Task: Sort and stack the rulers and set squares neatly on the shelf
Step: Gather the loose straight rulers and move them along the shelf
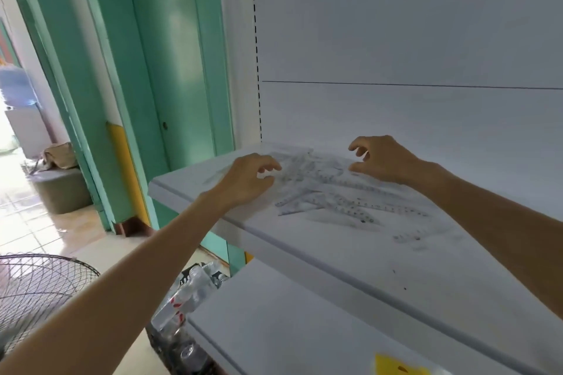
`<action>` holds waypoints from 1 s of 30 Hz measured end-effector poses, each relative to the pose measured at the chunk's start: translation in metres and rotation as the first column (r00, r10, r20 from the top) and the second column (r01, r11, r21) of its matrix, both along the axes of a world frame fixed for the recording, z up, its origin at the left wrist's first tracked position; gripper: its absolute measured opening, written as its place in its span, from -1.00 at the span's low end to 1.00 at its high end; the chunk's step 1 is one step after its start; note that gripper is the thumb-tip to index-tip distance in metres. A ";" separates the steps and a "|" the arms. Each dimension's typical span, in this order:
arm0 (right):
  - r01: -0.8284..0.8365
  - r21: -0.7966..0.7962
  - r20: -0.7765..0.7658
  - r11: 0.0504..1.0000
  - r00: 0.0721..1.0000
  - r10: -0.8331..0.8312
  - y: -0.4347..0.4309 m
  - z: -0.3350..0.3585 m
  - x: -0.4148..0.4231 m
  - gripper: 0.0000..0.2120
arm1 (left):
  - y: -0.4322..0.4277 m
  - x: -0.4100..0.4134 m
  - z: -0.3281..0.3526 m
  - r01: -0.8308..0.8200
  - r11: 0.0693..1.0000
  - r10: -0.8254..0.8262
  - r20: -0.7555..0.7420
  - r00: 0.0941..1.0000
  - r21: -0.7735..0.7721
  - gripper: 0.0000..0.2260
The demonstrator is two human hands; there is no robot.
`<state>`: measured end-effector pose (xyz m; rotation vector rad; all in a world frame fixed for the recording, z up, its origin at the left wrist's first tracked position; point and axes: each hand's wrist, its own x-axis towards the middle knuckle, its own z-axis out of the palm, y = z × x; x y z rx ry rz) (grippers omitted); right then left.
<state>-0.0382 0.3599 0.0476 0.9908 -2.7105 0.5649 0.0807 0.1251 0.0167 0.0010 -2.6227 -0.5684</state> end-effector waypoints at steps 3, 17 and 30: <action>-0.007 0.089 0.050 0.996 0.999 0.003 -0.002 -0.003 -0.013 -0.57 | -0.014 -0.024 -0.001 0.022 0.999 -0.022 0.019 1.000 -0.025 -0.70; 0.072 0.197 0.043 0.978 0.996 -0.082 -0.020 -0.032 -0.021 -0.76 | -0.057 -0.091 -0.010 0.448 0.854 -0.403 0.210 0.891 -0.265 -0.69; 0.417 0.159 -0.418 0.895 0.849 -0.322 -0.043 -0.033 0.033 -0.79 | -0.053 -0.084 -0.011 0.305 0.700 -0.410 -0.014 0.912 -0.646 -0.70</action>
